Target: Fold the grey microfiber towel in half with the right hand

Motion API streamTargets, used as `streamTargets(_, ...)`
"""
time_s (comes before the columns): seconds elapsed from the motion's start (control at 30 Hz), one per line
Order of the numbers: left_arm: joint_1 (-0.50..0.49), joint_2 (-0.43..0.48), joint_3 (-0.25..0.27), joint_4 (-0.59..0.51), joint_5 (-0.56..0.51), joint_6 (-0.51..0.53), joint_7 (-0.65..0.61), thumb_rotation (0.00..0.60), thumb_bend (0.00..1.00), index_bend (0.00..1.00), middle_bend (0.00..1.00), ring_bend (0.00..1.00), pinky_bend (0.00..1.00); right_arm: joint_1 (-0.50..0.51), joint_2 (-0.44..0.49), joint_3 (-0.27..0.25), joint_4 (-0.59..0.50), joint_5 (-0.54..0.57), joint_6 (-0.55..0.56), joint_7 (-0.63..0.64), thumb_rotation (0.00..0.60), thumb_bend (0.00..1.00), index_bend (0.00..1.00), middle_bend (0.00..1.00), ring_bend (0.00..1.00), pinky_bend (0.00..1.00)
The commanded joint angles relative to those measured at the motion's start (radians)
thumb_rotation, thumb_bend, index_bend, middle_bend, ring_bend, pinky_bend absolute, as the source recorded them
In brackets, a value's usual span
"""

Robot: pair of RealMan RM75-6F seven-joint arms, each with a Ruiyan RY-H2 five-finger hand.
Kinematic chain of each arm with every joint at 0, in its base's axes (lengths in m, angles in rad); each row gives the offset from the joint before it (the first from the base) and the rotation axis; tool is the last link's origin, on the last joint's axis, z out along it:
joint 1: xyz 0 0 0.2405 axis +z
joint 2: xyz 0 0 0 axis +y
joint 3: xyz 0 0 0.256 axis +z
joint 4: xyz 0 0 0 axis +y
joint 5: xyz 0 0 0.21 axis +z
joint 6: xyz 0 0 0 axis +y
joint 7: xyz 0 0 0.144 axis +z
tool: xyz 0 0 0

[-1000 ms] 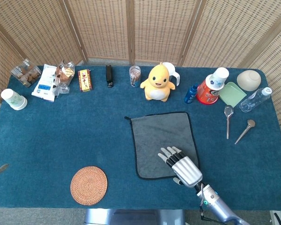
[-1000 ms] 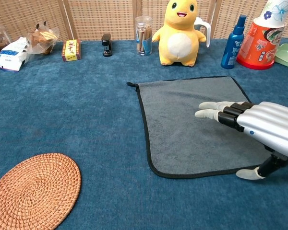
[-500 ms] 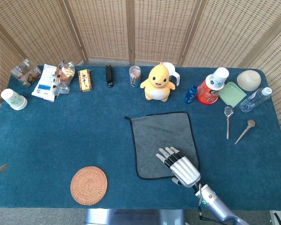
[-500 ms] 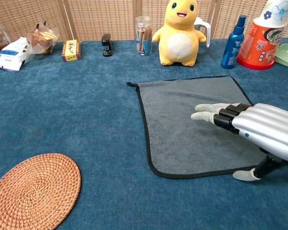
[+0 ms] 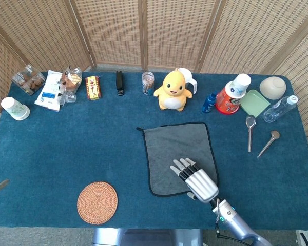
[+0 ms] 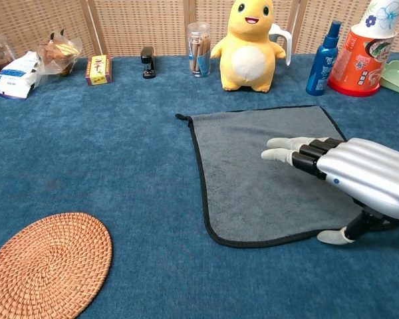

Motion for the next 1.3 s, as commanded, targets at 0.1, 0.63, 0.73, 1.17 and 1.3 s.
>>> streamTargets(0.1,-0.001,0.0,0.0,-0.001,0.0,-0.002,0.0,0.6,0.1,0.0,0.0,0.0,0.0,0.002,-0.009,0.001,0.012,0.001,0.005,-0.002,0.6,0.0,0.09,0.0,0.0,0.19)
streamTargets(0.63,-0.002,0.002,0.001,0.001,0.0,-0.005,-0.004,0.6,0.1,0.0,0.0,0.0,0.0,0.011,-0.041,-0.009,0.057,-0.011,0.019,0.03,0.6,0.13,0.38,0.01,0.0,0.21)
streamTargets(0.73,-0.002,0.002,0.002,0.001,0.001,-0.006,-0.004,0.6,0.1,0.0,0.0,0.0,0.0,0.014,-0.044,-0.009,0.059,-0.01,0.018,0.03,0.6,0.24,0.4,0.01,0.0,0.21)
streamTargets(1.17,-0.002,0.006,0.003,0.002,0.003,-0.009,-0.016,0.6,0.1,0.0,0.0,0.0,0.0,0.016,-0.059,-0.01,0.075,-0.013,0.032,0.037,0.6,0.39,0.51,0.05,0.0,0.21)
streamTargets(1.3,-0.002,0.007,0.003,0.002,0.004,-0.01,-0.018,0.6,0.1,0.0,0.0,0.0,0.0,0.017,-0.062,-0.01,0.078,-0.012,0.034,0.039,0.6,0.39,0.54,0.05,0.0,0.21)
